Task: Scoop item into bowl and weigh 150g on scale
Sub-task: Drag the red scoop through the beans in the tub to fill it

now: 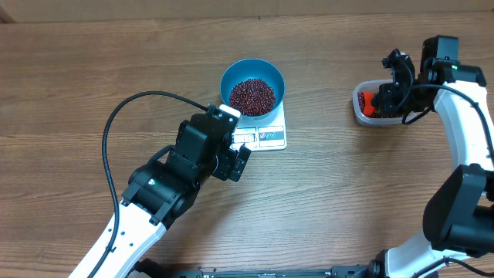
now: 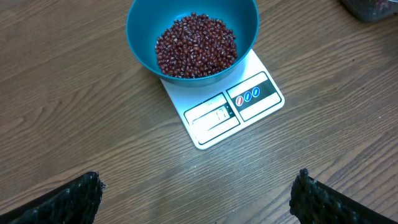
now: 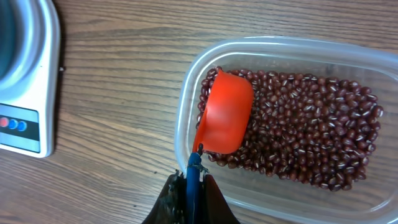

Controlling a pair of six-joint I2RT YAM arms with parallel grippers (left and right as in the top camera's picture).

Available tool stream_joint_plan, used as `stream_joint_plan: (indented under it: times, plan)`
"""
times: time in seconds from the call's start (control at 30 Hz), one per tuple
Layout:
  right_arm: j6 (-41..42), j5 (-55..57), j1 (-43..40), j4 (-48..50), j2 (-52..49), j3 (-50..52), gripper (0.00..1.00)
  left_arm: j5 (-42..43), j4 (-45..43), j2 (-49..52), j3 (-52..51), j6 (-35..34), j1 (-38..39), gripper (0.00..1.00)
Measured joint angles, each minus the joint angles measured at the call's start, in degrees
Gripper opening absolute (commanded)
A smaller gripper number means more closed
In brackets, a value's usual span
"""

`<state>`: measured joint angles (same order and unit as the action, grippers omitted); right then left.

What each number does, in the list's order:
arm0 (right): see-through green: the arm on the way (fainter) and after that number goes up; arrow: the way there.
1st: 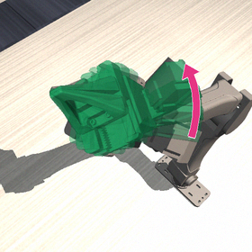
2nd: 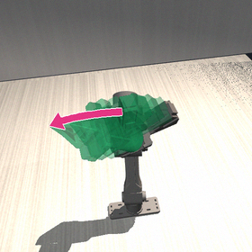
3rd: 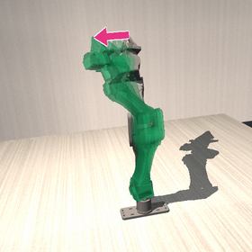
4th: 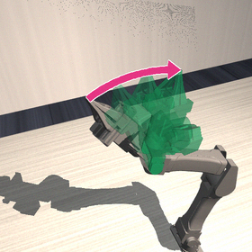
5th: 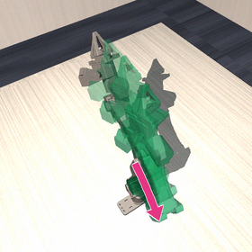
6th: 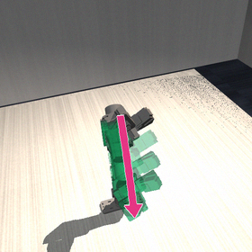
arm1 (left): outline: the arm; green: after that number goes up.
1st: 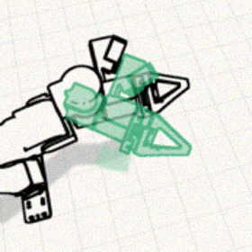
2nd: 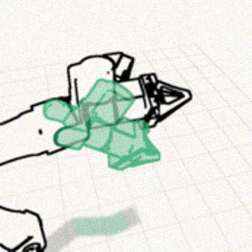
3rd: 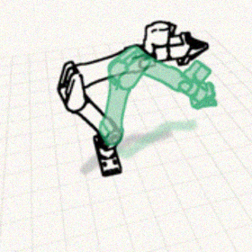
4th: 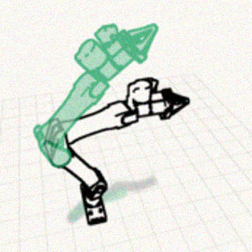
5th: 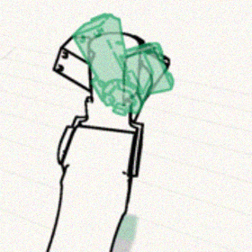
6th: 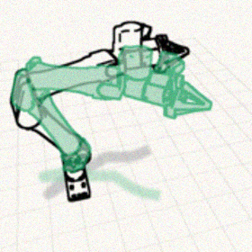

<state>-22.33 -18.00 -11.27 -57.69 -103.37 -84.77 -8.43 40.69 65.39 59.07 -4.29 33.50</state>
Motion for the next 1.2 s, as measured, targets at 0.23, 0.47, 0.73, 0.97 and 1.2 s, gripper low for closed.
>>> stream_joint_plan:
  times: [0.23, 0.47, 0.73, 0.97, 1.2]
  plan:
    - [0.0, -5.8, -3.2, 0.6, -0.4, 0.5, 0.04, 0.0, 0.0, 0.0, 0.0, 0.0, 0.0, 1.00]
    - [0.0, -11.5, -5.6, 0.9, -3.5, 1.0, 0.04, 0.0, 0.0, 0.0, 0.0, 0.0, 0.0, 1.00]
    - [0.0, -13.3, -6.7, 0.9, -3.9, 1.0, 0.04, 0.0, 0.0, 0.0, 0.0, 0.0, 0.0, 1.00]
    - [0.0, -14.2, -8.5, 0.9, -4.1, 1.0, 0.04, 0.0, 0.0, 0.0, 0.0, 0.0, 0.0, 1.00]
    - [0.0, -15.5, -10.3, 1.5, -5.2, 1.0, 0.04, 0.0, 0.0, 0.0, 0.0, 0.0, 0.0, 0.99]
